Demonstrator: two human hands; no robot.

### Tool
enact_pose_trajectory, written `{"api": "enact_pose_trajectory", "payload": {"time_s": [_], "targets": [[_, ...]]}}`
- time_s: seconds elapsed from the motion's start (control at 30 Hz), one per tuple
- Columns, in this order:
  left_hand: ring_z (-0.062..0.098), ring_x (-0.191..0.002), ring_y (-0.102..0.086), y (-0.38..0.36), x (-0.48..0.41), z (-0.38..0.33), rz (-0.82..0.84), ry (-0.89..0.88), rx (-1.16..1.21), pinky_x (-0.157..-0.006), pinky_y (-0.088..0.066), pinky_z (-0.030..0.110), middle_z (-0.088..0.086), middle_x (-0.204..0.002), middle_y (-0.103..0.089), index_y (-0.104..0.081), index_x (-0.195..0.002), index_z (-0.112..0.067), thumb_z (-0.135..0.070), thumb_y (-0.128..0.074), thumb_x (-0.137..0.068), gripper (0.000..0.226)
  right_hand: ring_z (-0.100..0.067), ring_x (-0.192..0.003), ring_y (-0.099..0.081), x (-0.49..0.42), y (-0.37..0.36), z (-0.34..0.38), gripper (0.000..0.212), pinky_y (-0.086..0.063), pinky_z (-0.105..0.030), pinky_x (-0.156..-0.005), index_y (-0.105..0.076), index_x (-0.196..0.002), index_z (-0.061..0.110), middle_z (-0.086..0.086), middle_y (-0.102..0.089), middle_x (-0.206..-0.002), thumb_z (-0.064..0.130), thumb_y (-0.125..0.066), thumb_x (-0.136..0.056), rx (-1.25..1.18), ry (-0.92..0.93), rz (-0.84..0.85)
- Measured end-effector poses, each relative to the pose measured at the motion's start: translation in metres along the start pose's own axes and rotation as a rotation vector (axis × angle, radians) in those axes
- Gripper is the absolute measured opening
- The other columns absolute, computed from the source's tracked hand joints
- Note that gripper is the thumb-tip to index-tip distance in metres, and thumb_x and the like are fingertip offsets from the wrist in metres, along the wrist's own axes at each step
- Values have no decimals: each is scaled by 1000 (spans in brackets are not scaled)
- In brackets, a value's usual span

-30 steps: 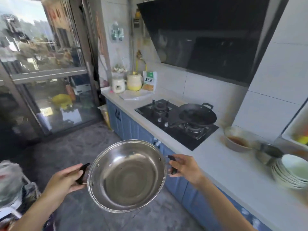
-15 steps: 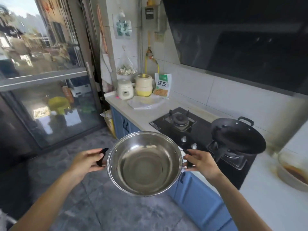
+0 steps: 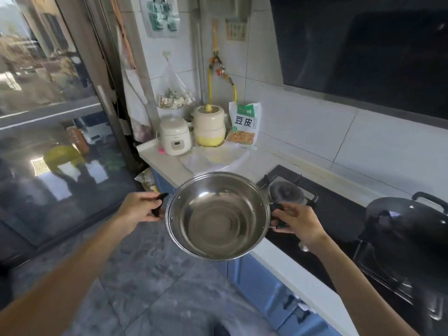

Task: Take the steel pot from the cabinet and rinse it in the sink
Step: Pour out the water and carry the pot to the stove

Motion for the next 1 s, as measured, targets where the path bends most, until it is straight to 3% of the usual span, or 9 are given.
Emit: {"api": "enact_pose_trajectory", "payload": {"time_s": [0.13,0.27,0.37,0.53,0.63,0.73,0.9,1.0], "targets": [[18,-57,-79,-11,-102,-28,20,33,-45,-54,-67,35,20,-97,-75,-64,-141,3,10,-67,-100,41,-34,-84,-77,-83,-17,5,31,-69,-41,-68,-69,-130,-2,-31,-76,-112,-5,-69,-98,-32,-48,-51],[14,-54,-77,-23,-183,-39,49,62,-94,-52,-66,35,17,-96,-73,-62,-141,6,11,-67,-99,43,-48,-101,-77,-141,-30,3,25,-69,-47,-73,-72,-123,-1,-29,-76,-114,-5,-70,-98,-47,-83,-124],[17,-59,-79,-34,-237,-43,103,73,-136,-52,-66,35,15,-100,-75,-64,-139,7,12,-67,-99,40,-48,-102,-76,-171,-38,-5,27,-68,-50,-75,-72,-125,-2,-27,-78,-112,-4,-70,-98,-49,-106,-174],[27,-70,-77,-56,-327,-36,193,65,-231,-51,-66,34,25,-111,-73,-67,-137,6,11,-67,-100,37,-39,-90,-80,-208,-56,-30,26,-69,-41,-68,-71,-124,-4,-29,-77,-110,-4,-71,-98,-52,-137,-282],[33,-71,-76,-70,-381,-26,282,66,-271,-56,-68,38,24,-104,-73,-67,-138,5,12,-66,-100,39,-32,-81,-77,-224,-70,-52,25,-68,-54,-77,-71,-124,-5,-32,-76,-109,-4,-69,-99,-51,-162,-353],[31,-71,-79,-83,-432,-8,393,46,-348,-59,-69,39,28,-115,-75,-70,-136,2,11,-66,-101,36,-33,-79,-77,-234,-89,-77,24,-64,-64,-84,-71,-124,-2,-30,-77,-106,-3,-67,-101,-41,-201,-441],[30,-75,-78,-99,-490,30,532,39,-400,-64,-69,42,29,-119,-75,-71,-134,-3,11,-62,-103,36,-41,-90,-81,-244,-119,-112,22,-69,-46,-73,-77,-113,8,-23,-81,-98,-5,-65,-101,52,-264,-586],[39,-89,-79,-105,-508,55,551,42,-395,-73,-70,51,25,-116,-77,-71,-135,-2,11,-63,-102,36,-41,-91,-80,-245,-133,-133,24,-69,-47,-74,-78,-113,13,-16,-82,-94,-4,-66,-100,75,-306,-629]]}}
Point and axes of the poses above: each hand's wrist, its own x-axis away from the middle knuckle, its own y-axis out of the back of the hand, z = x × y, the point moved 3 cm from there along -x, towards the middle knuckle
